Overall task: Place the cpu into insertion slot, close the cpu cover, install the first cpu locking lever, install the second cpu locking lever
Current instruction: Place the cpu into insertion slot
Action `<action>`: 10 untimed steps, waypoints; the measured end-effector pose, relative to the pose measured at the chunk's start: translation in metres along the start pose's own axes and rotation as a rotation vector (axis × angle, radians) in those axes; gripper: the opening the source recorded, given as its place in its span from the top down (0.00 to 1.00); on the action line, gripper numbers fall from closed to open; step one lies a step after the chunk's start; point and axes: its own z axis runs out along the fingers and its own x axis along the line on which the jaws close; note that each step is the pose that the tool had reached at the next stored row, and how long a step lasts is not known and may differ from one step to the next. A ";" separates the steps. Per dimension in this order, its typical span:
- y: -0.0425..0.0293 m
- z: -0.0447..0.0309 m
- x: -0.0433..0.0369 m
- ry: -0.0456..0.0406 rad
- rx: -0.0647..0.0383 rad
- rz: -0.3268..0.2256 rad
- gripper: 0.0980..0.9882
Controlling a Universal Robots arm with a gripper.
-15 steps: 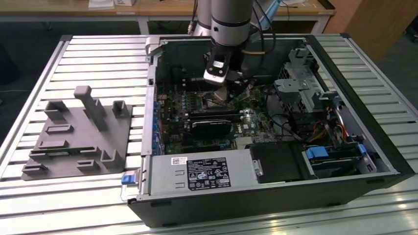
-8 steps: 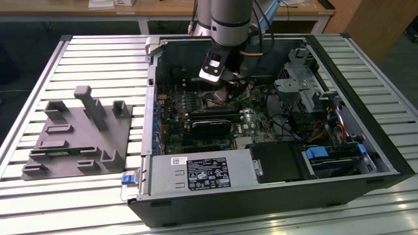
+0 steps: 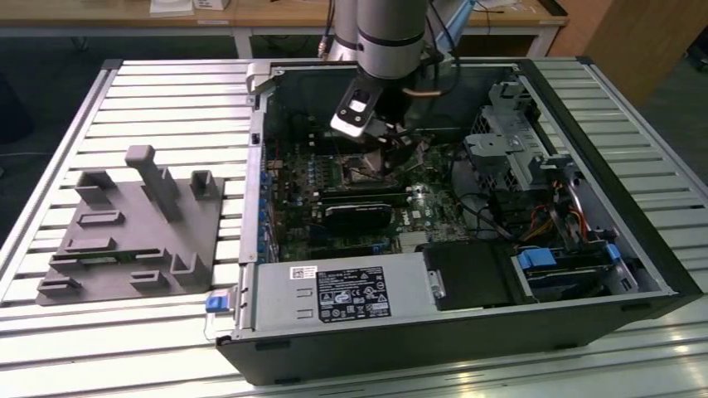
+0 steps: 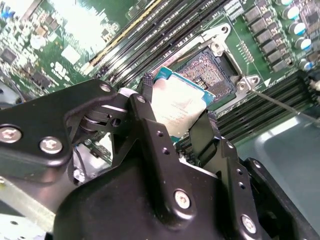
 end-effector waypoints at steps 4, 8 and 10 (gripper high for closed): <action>0.0000 0.0007 0.0000 -0.0037 0.000 0.070 0.50; -0.0001 0.0014 0.0000 -0.0077 0.000 0.143 0.50; -0.0001 0.0019 0.0000 -0.0096 0.000 0.178 0.50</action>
